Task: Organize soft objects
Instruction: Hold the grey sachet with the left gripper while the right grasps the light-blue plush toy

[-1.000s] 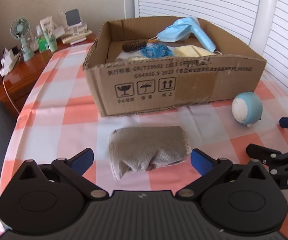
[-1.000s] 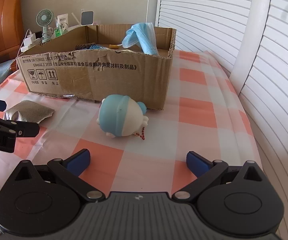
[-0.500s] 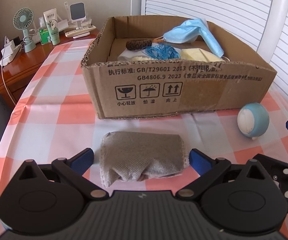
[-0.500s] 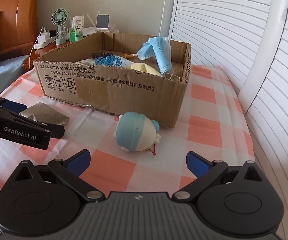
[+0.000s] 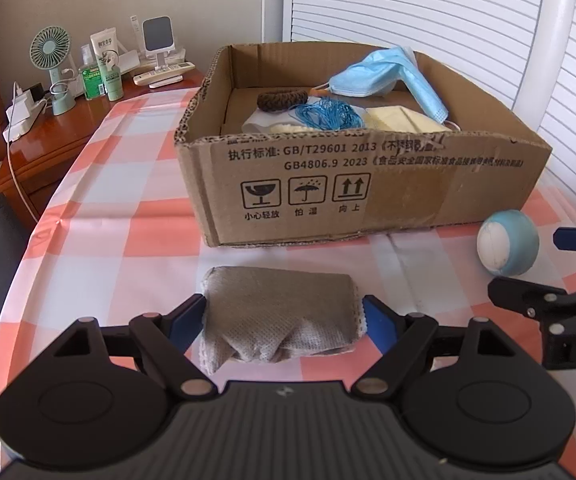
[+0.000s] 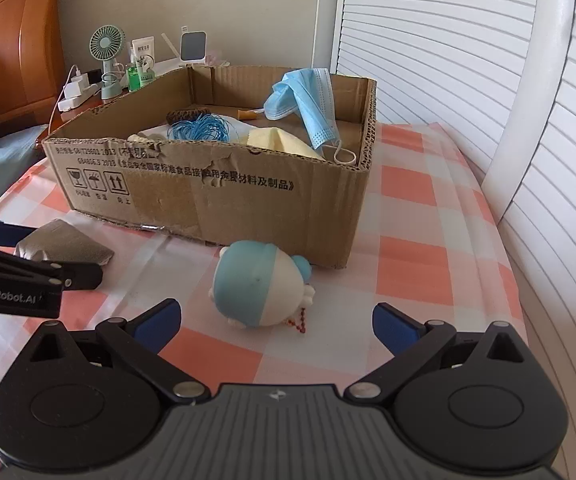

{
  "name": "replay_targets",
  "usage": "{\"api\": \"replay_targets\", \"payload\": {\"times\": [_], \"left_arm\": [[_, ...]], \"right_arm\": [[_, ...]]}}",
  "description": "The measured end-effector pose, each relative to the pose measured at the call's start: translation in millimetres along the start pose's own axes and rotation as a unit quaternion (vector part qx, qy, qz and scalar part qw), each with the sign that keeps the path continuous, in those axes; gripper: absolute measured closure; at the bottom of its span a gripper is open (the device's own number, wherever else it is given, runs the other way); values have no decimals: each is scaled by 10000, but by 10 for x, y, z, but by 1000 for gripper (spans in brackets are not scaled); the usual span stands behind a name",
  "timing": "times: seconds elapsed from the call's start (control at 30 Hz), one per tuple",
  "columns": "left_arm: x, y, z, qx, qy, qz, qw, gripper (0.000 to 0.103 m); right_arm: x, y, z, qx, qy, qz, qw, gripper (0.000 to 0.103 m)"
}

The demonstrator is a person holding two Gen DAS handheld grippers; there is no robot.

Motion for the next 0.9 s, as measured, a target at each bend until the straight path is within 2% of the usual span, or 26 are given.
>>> {"api": "replay_targets", "payload": {"times": [0.2, 0.33, 0.5, 0.7, 0.9], "left_arm": [[-2, -4, 4, -9, 0, -4, 10000, 20], [-3, -4, 6, -13, -7, -7, 10000, 19], [0, -3, 8, -11, -12, -21, 10000, 19], [-3, 4, 2, 8, 19, -21, 10000, 20], [-6, 7, 8, -2, 8, 2, 10000, 20]], "right_arm": [[-58, 4, 132, -39, -30, 28, 10000, 3], [-84, 3, 225, -9, 2, -28, 10000, 13], [-109, 27, 253, -40, -34, -33, 10000, 21], [-129, 51, 249, 21, -44, -46, 10000, 38], [-137, 38, 238, 116, -52, -55, 9999, 40]]}}
Point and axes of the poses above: each gripper's, at about its wrist camera, not at the fingertips, and z roughly the way its jaws point, y to its left, x to its underside, the point moved 6 cm from there along z, roughly the way its jaws point, and after that the axes turned 2 degrees about -y, right-handed, at the moved point
